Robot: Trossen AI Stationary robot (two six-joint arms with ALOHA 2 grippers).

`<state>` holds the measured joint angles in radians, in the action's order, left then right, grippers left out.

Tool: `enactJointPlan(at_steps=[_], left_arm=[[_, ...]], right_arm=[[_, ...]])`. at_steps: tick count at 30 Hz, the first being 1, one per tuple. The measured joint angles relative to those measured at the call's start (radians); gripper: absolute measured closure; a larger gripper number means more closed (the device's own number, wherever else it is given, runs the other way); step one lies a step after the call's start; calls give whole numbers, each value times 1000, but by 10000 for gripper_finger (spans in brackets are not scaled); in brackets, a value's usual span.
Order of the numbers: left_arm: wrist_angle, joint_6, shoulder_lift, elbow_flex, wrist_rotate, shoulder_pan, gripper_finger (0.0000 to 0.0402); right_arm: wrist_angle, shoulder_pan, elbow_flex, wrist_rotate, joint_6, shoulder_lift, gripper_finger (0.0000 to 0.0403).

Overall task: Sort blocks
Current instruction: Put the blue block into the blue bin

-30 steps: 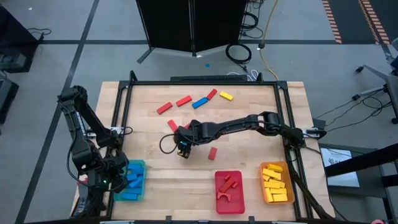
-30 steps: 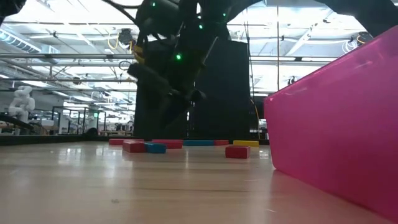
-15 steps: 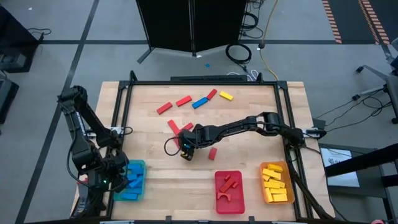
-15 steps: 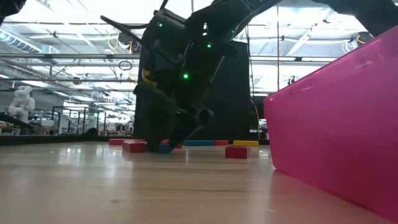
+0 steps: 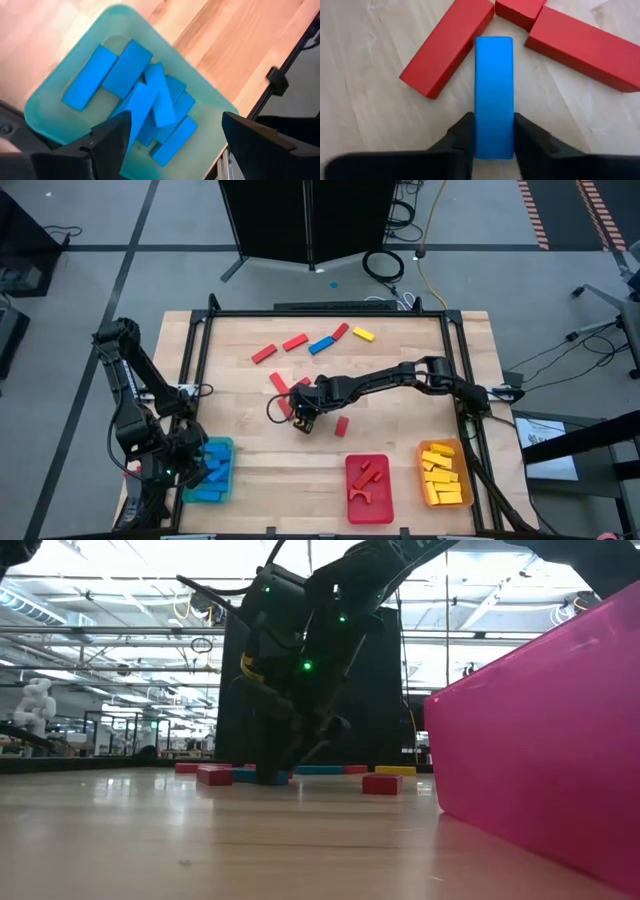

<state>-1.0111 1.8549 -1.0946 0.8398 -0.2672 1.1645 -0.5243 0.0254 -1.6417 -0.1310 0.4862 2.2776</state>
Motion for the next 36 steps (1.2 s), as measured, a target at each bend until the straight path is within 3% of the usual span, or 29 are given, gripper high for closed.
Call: enactJointPlan(at_steps=[6,10,17,22,24,34,36], left_arm=[[14,1,0,0,-123,-14,85],[38,1,0,0,-275,-46,85],[87,-10,0,0,-759,-87,85],[130,-7,0,1,-1170,-123,85],[156,-10,1,1,-1288,-138,85],[358,-43,12,3,-1290,-200,84],[410,10,23,3,-1134,-214,84]], right_arm=[[-2,-1,4,26,-27,-30,324],[-18,0,13,40,-27,-85,324],[78,2,7,34,-50,-266,324],[271,13,5,33,-75,-399,324],[345,20,3,33,-92,-436,324],[575,39,4,129,-110,-486,324],[567,42,4,132,-109,-486,324]])
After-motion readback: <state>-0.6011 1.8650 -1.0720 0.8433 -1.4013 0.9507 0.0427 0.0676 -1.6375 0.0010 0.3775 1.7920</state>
